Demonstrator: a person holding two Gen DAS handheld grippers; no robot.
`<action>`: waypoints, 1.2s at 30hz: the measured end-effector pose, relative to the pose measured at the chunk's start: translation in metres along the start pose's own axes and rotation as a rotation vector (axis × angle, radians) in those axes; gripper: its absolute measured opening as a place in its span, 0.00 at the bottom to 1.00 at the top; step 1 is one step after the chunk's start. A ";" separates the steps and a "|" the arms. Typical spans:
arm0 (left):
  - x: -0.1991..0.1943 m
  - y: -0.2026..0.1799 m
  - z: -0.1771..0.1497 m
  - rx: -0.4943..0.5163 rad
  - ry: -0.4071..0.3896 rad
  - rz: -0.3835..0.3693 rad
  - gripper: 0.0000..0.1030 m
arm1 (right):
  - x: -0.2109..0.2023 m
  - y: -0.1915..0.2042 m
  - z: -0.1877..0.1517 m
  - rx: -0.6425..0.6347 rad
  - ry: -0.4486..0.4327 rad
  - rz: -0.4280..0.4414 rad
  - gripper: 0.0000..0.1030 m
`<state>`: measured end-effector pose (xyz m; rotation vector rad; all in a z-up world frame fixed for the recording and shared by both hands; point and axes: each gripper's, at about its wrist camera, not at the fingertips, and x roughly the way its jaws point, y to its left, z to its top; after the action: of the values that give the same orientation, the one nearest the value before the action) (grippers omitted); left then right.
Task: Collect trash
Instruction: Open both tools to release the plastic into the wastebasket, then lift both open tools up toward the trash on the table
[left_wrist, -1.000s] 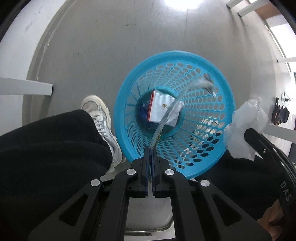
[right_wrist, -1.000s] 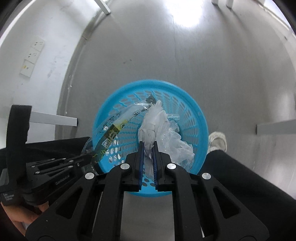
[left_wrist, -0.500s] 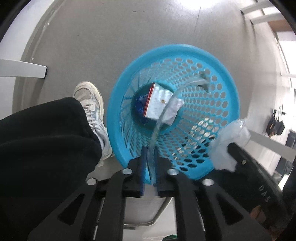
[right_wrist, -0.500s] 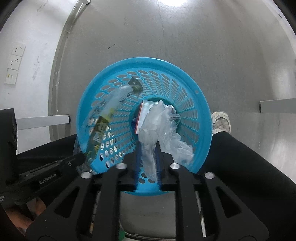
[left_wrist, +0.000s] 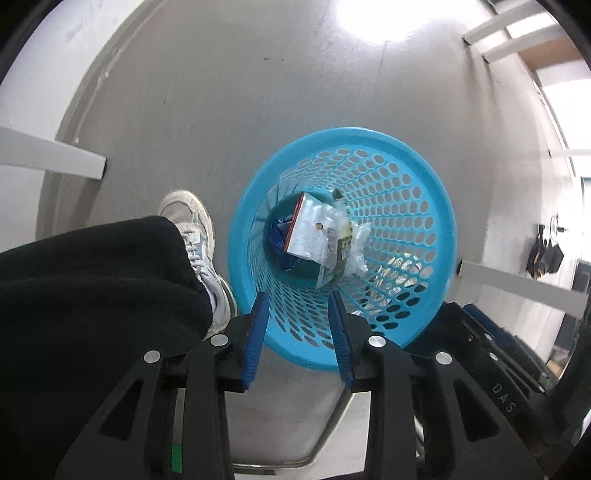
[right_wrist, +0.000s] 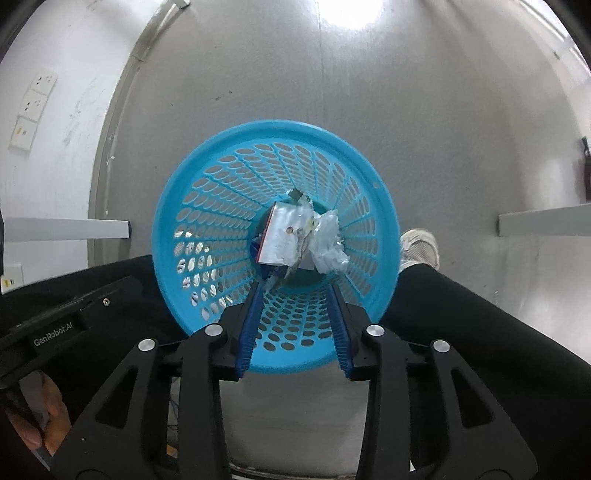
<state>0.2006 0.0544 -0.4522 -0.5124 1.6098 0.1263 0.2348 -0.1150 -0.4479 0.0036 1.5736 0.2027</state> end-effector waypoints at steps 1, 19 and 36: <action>-0.006 -0.003 -0.003 0.018 -0.012 -0.002 0.31 | -0.006 0.001 -0.003 -0.009 -0.012 -0.002 0.35; -0.126 -0.017 -0.080 0.275 -0.358 -0.062 0.37 | -0.139 0.021 -0.085 -0.136 -0.330 0.021 0.49; -0.247 -0.002 -0.178 0.401 -0.771 -0.109 0.91 | -0.252 0.013 -0.159 -0.192 -0.572 0.144 0.72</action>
<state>0.0433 0.0462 -0.1916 -0.1923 0.8167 -0.0787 0.0792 -0.1552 -0.1967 0.0231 0.9801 0.4258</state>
